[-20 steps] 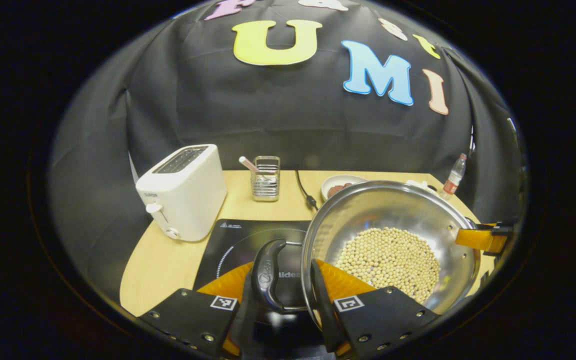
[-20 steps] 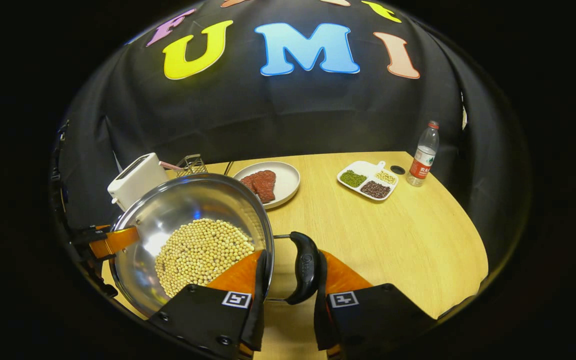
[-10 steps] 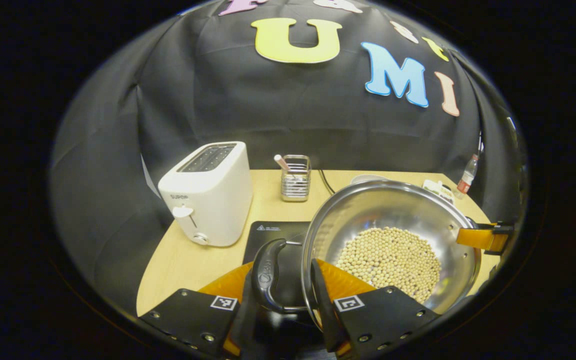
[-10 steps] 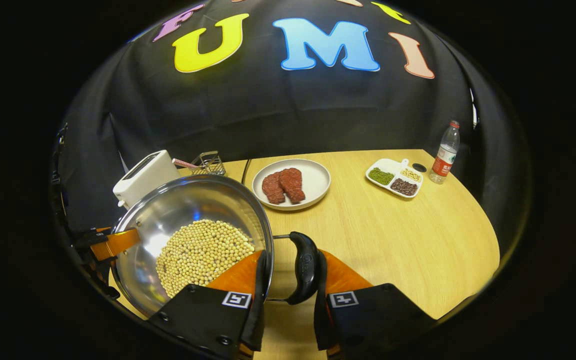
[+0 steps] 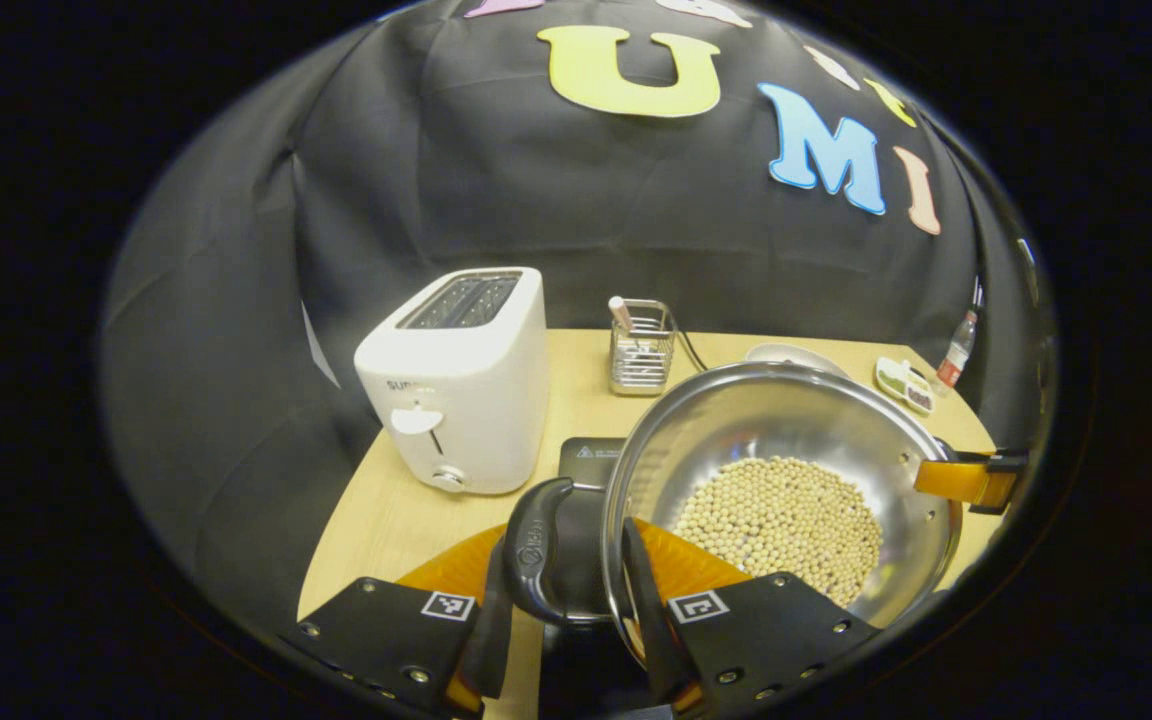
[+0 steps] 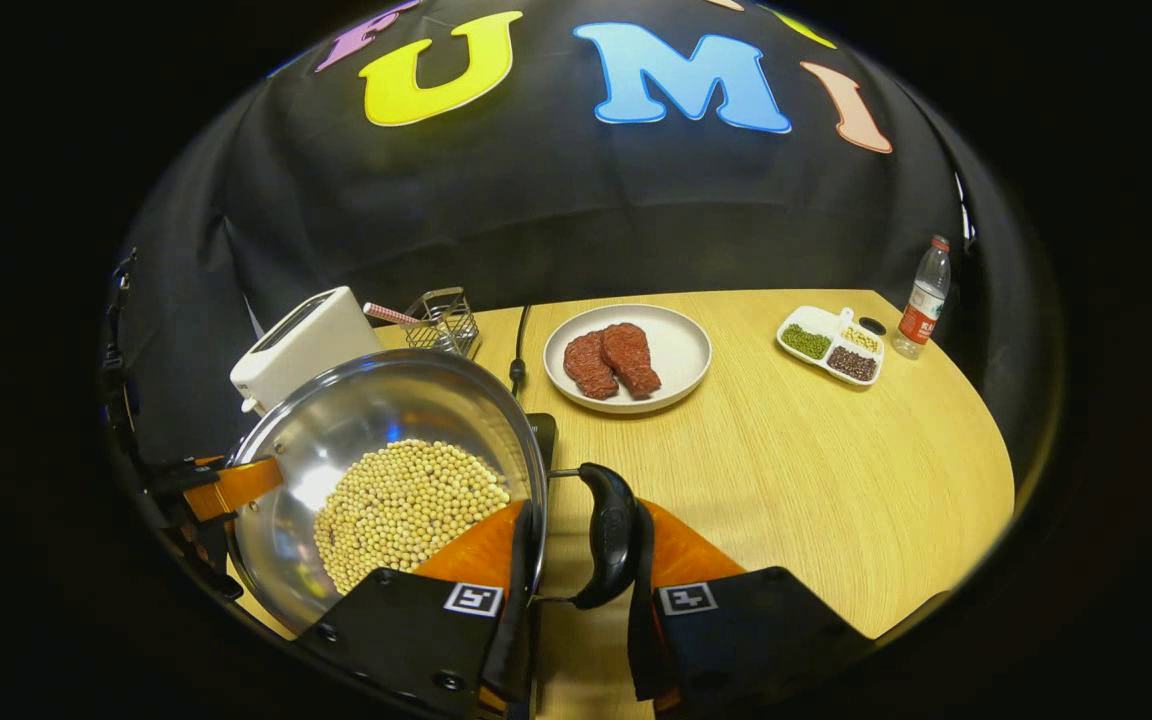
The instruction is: First push the handle of the pot to place it horizontally, then grasp the pot with both hands and set it on the induction cooktop.
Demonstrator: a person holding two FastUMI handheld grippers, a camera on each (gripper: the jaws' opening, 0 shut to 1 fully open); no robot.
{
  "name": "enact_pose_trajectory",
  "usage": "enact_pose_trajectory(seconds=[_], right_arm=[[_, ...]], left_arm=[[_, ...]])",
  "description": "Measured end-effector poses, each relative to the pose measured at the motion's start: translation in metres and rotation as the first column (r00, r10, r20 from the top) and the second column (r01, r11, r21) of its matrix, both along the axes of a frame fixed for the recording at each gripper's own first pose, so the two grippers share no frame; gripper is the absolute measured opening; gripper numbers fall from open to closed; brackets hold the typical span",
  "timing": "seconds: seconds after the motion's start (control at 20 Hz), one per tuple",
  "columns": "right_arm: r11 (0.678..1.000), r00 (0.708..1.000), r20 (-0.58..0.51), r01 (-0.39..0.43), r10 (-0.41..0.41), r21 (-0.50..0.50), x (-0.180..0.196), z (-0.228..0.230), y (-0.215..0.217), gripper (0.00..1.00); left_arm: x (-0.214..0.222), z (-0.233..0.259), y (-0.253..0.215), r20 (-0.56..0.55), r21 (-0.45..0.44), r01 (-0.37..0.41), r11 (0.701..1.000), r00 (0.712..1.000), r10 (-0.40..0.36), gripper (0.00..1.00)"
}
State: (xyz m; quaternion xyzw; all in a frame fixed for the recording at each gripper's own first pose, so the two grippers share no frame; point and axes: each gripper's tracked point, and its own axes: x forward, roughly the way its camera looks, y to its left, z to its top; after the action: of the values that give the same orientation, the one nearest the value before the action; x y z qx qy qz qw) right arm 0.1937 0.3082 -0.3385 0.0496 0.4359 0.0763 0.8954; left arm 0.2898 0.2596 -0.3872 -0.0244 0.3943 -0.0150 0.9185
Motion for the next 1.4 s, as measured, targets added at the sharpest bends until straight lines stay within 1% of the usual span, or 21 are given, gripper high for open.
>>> enact_pose_trajectory(seconds=[0.05,0.1,0.2,0.25,0.35,0.4,0.45,0.5,0.55,0.6,0.65,0.7,0.75,0.8,0.85,0.9,0.95,1.0,1.1,1.3,1.4], right_arm=[[1.000,1.000,0.002,0.003,-0.003,0.004,0.001,0.000,0.001,0.39],[1.000,1.000,0.002,0.005,-0.005,0.006,0.002,0.000,0.004,0.39],[1.000,1.000,0.001,0.005,-0.005,0.007,0.004,-0.001,0.004,0.39],[1.000,1.000,-0.001,0.010,-0.010,0.011,0.005,-0.002,0.005,0.39],[1.000,1.000,0.004,0.009,-0.009,0.013,0.007,-0.002,0.006,0.45],[1.000,1.000,0.005,0.006,-0.006,0.014,0.005,-0.001,0.005,0.43],[1.000,1.000,0.009,0.003,-0.003,0.016,0.007,-0.003,0.005,0.47],[1.000,1.000,0.019,-0.001,0.001,0.023,0.007,-0.001,0.007,0.52],[1.000,0.999,0.036,-0.004,0.003,0.031,0.008,0.004,0.010,0.58],[0.999,0.998,0.065,-0.002,0.000,0.033,0.011,0.010,0.006,0.57],[1.000,0.996,0.093,0.004,-0.006,0.026,0.014,0.015,0.005,0.73],[1.000,0.993,0.116,0.010,-0.013,0.020,0.015,0.024,0.001,0.85],[1.000,0.991,0.136,0.013,-0.016,0.020,0.017,0.031,-0.002,0.97],[1.000,0.987,0.158,0.016,-0.019,0.022,0.016,0.040,-0.004,0.98],[1.000,0.983,0.182,0.017,-0.021,0.024,0.017,0.050,-0.008,0.98],[1.000,0.977,0.211,0.019,-0.023,0.024,0.015,0.061,-0.014,0.98],[1.000,0.970,0.244,0.023,-0.026,0.018,0.014,0.073,-0.022,0.98],[1.000,0.960,0.278,0.029,-0.031,0.011,0.011,0.086,-0.031,0.98],[0.999,0.941,0.335,0.046,-0.044,0.001,0.006,0.109,-0.048,0.98],[0.997,0.910,0.406,0.080,-0.076,0.007,-0.010,0.150,-0.084,0.98],[0.996,0.893,0.443,0.087,-0.078,-0.001,-0.019,0.166,-0.103,0.98]], left_arm=[[0.003,-0.003,0.003,-0.002,0.001,-0.002,1.000,1.000,0.002,0.55],[0.004,-0.006,0.004,0.000,0.001,0.000,1.000,1.000,0.000,0.58],[0.005,-0.006,0.004,0.000,0.005,0.008,1.000,1.000,-0.008,0.58],[0.004,-0.008,0.003,-0.003,0.005,0.012,1.000,1.000,-0.012,0.55],[0.005,-0.013,0.005,-0.008,-0.007,0.004,1.000,1.000,-0.004,0.55],[0.003,-0.012,0.006,-0.002,-0.007,-0.005,1.000,1.000,0.005,0.58],[0.003,-0.012,0.007,0.008,0.007,-0.009,1.000,1.000,0.009,0.62],[0.001,-0.010,0.007,0.018,0.030,-0.012,0.999,1.000,0.012,0.60],[0.001,-0.007,0.009,0.031,0.060,-0.011,0.998,0.999,0.010,0.65],[0.003,-0.004,0.010,0.046,0.081,-0.013,0.997,0.999,0.009,0.66],[0.006,0.000,0.007,0.068,0.078,-0.016,0.997,0.998,0.011,0.76],[0.010,0.007,0.005,0.096,0.062,-0.024,0.998,0.995,0.018,0.83],[0.010,0.014,0.005,0.125,0.053,-0.036,0.998,0.992,0.029,0.84],[0.011,0.023,0.008,0.153,0.057,-0.050,0.997,0.987,0.041,0.83],[0.011,0.034,0.011,0.182,0.069,-0.062,0.996,0.982,0.049,0.85],[0.010,0.046,0.011,0.212,0.081,-0.068,0.994,0.976,0.050,0.83],[0.010,0.061,0.009,0.246,0.086,-0.070,0.994,0.968,0.047,0.85],[0.007,0.079,0.007,0.284,0.084,-0.068,0.994,0.958,0.042,0.83],[0.000,0.107,-0.002,0.341,0.077,-0.065,0.995,0.939,0.035,0.85],[-0.017,0.160,-0.027,0.428,0.048,-0.062,0.997,0.903,0.036,0.85],[-0.029,0.183,-0.042,0.462,0.033,-0.064,0.997,0.886,0.042,0.82]])
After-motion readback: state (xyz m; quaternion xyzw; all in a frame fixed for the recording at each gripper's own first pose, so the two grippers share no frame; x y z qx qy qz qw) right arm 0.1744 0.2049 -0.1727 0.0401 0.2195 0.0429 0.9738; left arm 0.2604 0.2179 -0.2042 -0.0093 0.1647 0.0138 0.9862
